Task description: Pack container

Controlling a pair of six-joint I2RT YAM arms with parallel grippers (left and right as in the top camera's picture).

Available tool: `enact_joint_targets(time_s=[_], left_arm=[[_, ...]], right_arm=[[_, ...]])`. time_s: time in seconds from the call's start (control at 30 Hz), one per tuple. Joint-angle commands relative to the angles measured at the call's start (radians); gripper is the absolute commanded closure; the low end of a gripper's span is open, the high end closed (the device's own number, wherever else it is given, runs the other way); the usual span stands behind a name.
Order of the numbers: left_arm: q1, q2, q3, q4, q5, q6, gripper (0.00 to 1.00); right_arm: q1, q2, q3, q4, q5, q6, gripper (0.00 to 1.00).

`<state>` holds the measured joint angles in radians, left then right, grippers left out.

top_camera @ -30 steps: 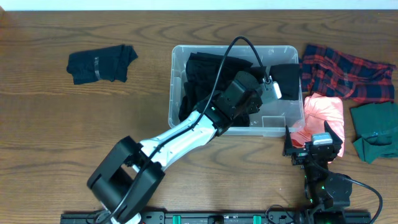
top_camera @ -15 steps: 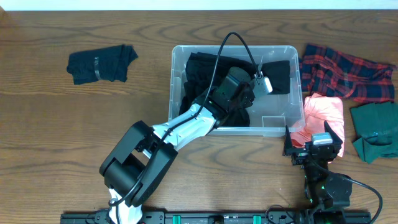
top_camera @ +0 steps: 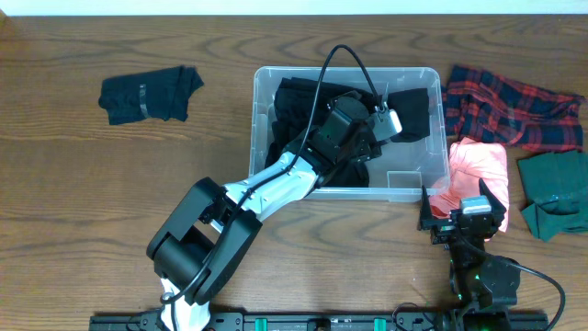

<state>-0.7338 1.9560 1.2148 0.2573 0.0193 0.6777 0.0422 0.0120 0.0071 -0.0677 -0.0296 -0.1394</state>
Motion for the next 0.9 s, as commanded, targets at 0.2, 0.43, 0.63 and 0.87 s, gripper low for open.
enact_joint_targets(time_s=[0.2,0.43,0.63,0.87], left_arm=[[-0.05,-0.13,0.037,0.006,-0.004,-0.069,0.02],[-0.086,-0.206,0.037,-0.063,-0.004,-0.069,0.02],[-0.088,-0.206,0.037,-0.084,-0.003,-0.069,0.18],[-0.091,-0.206,0.037,-0.085,-0.003,-0.084,0.94]], right_arm=[[-0.009,-0.004,-0.002,-0.004,0.0,-0.008,0.01],[-0.009,-0.004,-0.002,-0.004,0.0,-0.008,0.01],[-0.009,-0.004,-0.002,-0.004,0.0,-0.008,0.01],[-0.009,-0.004,-0.002,-0.004,0.0,-0.008,0.01]])
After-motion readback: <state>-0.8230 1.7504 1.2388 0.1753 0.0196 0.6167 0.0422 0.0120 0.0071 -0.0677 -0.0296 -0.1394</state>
